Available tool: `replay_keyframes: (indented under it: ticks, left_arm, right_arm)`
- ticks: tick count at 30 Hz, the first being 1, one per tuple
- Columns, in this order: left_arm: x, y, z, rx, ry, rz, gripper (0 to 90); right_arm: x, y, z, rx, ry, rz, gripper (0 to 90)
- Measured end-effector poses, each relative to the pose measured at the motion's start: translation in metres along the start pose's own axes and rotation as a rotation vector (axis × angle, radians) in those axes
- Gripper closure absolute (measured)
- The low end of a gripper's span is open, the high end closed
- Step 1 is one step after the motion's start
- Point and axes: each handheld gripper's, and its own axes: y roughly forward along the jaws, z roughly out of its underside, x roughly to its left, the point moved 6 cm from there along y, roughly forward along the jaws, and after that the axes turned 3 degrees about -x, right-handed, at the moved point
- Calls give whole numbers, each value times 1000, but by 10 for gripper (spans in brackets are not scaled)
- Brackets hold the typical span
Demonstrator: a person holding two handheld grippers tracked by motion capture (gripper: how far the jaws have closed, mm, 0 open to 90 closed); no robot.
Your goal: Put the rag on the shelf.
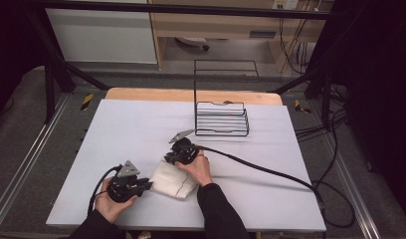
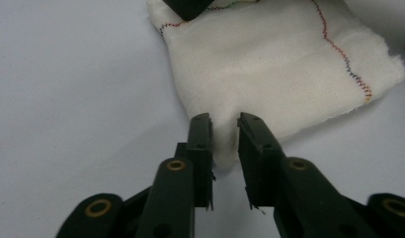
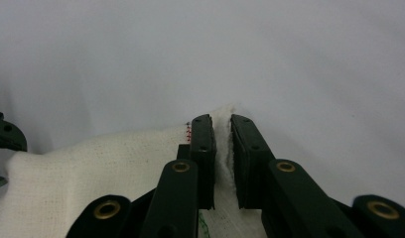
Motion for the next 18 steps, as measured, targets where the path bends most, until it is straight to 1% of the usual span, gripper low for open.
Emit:
replay_keyframes:
  ticks: [1, 2, 3, 4, 5, 6, 7, 8, 9, 10, 12, 16, 17, 18]
  left_arm:
    - [1, -2, -1, -19, -13, 1, 632]
    - [2, -4, -3, -36, -22, 0, 587]
    - [4, -7, -5, -59, -44, -9, 547]
    - [4, -7, -5, -59, -44, -9, 511]
    - [6, -8, -7, -71, -58, -11, 511]
    - [8, -8, -8, -78, -73, -10, 460]
    - [9, -7, -9, -90, -88, -13, 460]
    - [10, -5, -11, -101, -106, -8, 441]
    - [11, -1, -13, -106, -126, -4, 425]
    - [12, 2, -14, -105, -135, 0, 422]
    - [14, 9, -15, -93, -165, 14, 425]
    - [18, 22, -14, -66, -200, -2, 501]
    - [19, 25, -15, -64, -201, -11, 521]
    - [19, 28, -15, -58, -205, -10, 534]
  right_arm:
    - [0, -5, -4, -25, 7, 17, 818]
    - [0, -9, -6, -44, 10, 23, 820]
    - [0, -13, -9, -61, 14, 27, 821]
    - [0, -13, -9, -61, 14, 27, 821]
    - [-1, -17, -11, -75, 23, 36, 822]
    - [-3, -26, -14, -102, 28, 52, 822]
    - [-3, -26, -14, -102, 28, 52, 822]
    - [-3, -29, -14, -109, 36, 60, 822]
    - [-3, -32, -14, -115, 33, 67, 822]
    - [-4, -35, -14, -115, 24, 72, 822]
    - [-4, -38, -13, -125, 22, 80, 822]
    - [-7, -39, -10, -128, 25, 90, 821]
    - [-7, -39, -9, -125, 28, 93, 820]
    - [-8, -38, -9, -124, 24, 96, 820]
